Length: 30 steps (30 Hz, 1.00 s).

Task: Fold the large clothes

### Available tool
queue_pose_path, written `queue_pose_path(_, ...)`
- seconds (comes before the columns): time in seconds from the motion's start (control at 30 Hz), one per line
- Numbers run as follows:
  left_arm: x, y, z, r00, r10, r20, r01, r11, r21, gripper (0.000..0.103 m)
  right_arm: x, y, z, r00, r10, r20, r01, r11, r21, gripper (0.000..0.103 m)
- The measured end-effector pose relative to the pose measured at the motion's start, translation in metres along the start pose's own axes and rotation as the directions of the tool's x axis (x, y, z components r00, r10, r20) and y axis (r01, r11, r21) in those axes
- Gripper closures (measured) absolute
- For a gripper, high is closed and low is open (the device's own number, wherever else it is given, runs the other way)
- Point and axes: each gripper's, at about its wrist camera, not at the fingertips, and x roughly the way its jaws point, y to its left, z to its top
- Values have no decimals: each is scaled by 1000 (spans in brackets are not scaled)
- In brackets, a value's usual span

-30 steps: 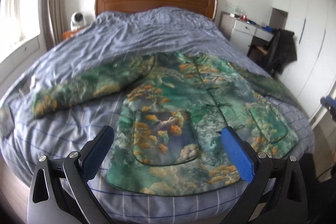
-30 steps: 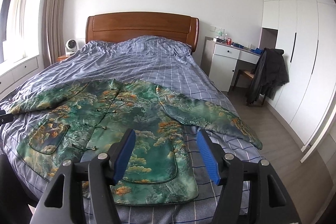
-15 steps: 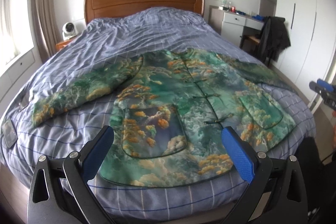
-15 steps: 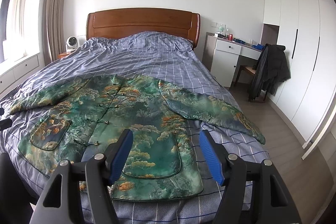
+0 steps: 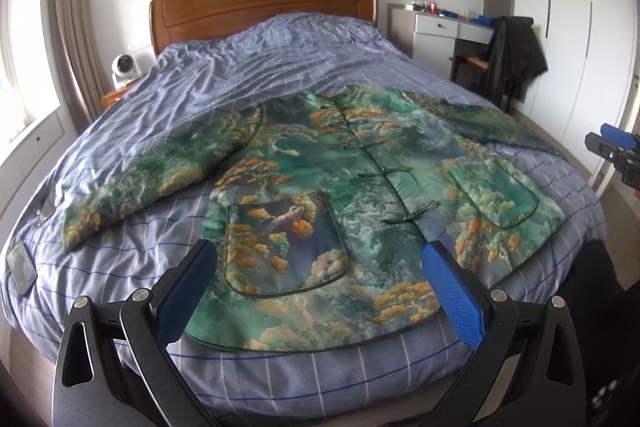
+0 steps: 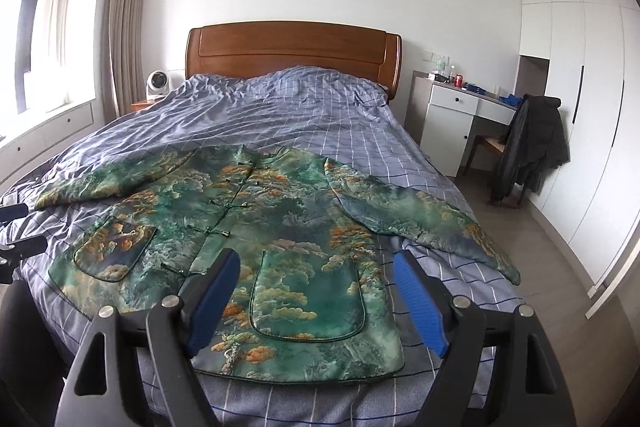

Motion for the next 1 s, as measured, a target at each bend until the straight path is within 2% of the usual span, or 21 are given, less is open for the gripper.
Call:
queue_pose_path(0.17, 2, 9, -5, 999, 31, -10, -31, 1000, 3, 1, 6, -3, -4, 1000, -5, -25, 5, 1000, 13, 22)
queue_pose_path(0.33, 21, 41, -21, 995, 50, -84, -57, 995, -81, 1, 17, -30, -18, 995, -60, -83, 63, 997, 38, 22)
queue_pose_path(0.47, 49, 72, -37, 988, 9, -155, -35, 985, -167, 1, 33, -72, -36, 982, -114, -153, 126, 989, 72, 22)
queue_pose_path(0.53, 69, 88, -47, 979, -40, -198, -3, 978, -211, 1, 49, -93, -49, 971, -108, -215, 126, 989, 75, 22)
queue_pose_path(0.57, 80, 95, -52, 974, -63, -220, 11, 973, -233, 1, 62, -104, -57, 962, -78, -262, 105, 990, 92, 22)
queue_pose_path(0.63, 97, 107, -60, 962, -95, -256, 23, 962, -273, 1, 87, -121, -73, 940, 53, -336, 8, 984, 178, 22)
queue_pose_path(0.67, 105, 112, -63, 956, -115, -271, 31, 955, -294, 1, 99, -127, -81, 927, 97, -362, -16, 975, 222, 22)
queue_pose_path(0.73, 117, 117, -69, 943, -171, -285, 66, 937, -342, 1, 123, -134, -96, 892, 211, -400, -77, 943, 324, 22)
queue_pose_path(0.77, 121, 117, -72, 939, -193, -285, 83, 931, -356, 1, 131, -134, -101, 879, 243, -410, -91, 931, 355, 22)
queue_pose_path(0.83, 126, 114, -74, 932, -209, -296, 99, 933, -346, 1, 151, -129, -112, 851, 323, -414, -145, 902, 407, 22)
queue_pose_path(0.97, 126, 105, -76, 928, -181, -325, 85, 954, -287, 3, 173, -118, -121, 827, 370, -423, -173, 884, 433, 23)
queue_pose_path(1.0, 124, 103, -77, 928, -171, -331, 79, 958, -276, 5, 175, -116, -121, 825, 383, -416, -178, 874, 451, 27)
